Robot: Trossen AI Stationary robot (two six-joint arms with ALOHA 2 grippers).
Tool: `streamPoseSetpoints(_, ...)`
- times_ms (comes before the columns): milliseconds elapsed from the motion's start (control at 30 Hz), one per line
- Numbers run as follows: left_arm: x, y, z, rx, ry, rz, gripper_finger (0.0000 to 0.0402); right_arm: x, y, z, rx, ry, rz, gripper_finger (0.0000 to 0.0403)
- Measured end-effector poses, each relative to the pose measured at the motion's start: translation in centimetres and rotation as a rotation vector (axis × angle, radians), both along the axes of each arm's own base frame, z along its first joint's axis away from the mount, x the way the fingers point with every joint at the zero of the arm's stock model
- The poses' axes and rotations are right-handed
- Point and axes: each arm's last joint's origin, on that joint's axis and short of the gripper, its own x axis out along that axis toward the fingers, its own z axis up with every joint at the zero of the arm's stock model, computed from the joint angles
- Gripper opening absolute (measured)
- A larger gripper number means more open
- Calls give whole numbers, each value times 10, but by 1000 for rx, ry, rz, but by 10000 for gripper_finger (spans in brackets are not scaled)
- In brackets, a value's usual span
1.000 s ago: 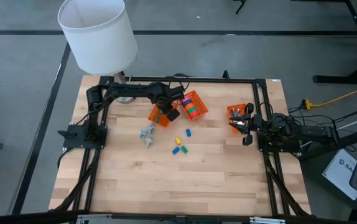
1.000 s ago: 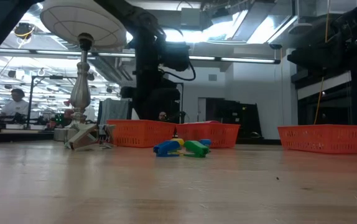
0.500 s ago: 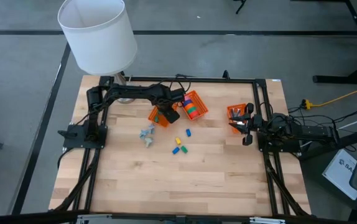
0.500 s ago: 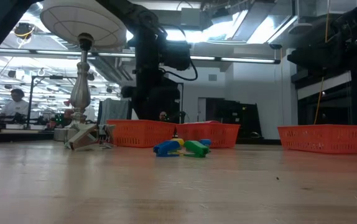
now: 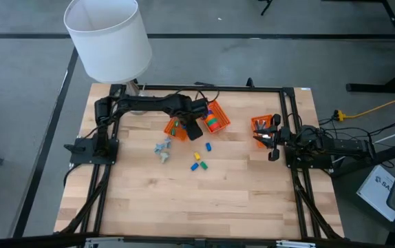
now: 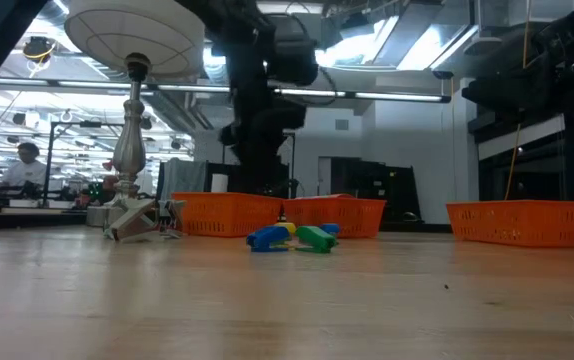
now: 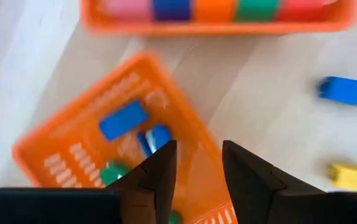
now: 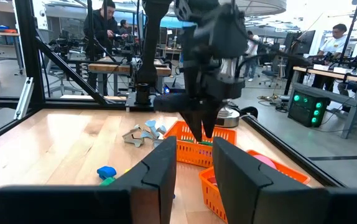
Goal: Pick and place Stapler, Stapler remover, tape
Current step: Put the blue stapler into the left orange bin
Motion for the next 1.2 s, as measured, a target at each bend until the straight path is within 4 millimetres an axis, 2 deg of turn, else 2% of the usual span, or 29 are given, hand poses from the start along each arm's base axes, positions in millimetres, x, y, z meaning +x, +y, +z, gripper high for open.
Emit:
streamPoseSetpoints(233,19,-22,15,116,-55,-374,120,0,0,0,0,0,0,108)
streamPoseSetpoints(433,33,-49,19,275,-91,-841,122,0,0,0,0,0,0,108)
streamPoseSetpoints(667,47,-73,26,443,-157,-1110,118,0,0,0,0,0,0,108)
streamPoseSetpoints(800,49,-78,24,484,-141,-1204,118,0,0,0,0,0,0,108)
streamPoseSetpoints(1200,57,-80,17,440,-145,-1236,118,0,0,0,0,0,0,108)
